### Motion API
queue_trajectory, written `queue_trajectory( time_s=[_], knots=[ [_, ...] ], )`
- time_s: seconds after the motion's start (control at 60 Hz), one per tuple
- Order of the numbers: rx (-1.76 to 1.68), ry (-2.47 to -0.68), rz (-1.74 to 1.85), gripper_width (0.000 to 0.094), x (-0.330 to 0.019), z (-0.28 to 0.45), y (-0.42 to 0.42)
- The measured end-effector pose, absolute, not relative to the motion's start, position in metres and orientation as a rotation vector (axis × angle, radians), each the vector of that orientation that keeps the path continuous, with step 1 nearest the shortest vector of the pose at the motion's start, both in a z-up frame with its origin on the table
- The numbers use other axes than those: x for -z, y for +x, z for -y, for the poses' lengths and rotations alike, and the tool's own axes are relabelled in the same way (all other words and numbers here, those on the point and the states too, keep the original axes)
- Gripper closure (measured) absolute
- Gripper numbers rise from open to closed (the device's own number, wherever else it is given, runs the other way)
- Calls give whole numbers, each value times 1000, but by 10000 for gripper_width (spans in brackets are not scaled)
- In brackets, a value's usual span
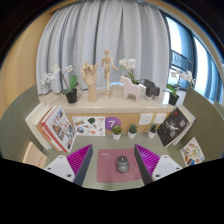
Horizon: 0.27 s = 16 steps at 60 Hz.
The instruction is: Arrange mouse
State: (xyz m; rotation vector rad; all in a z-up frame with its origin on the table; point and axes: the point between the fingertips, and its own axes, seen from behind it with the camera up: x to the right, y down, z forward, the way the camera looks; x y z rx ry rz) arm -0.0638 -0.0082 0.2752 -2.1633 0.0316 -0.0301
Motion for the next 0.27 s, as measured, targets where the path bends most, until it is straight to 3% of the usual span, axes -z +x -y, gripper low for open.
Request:
queue_trajectory(
  time_s=[0.267],
  knots=[
    [7,-2167,-78,99,-274,27,-70]
  ],
)
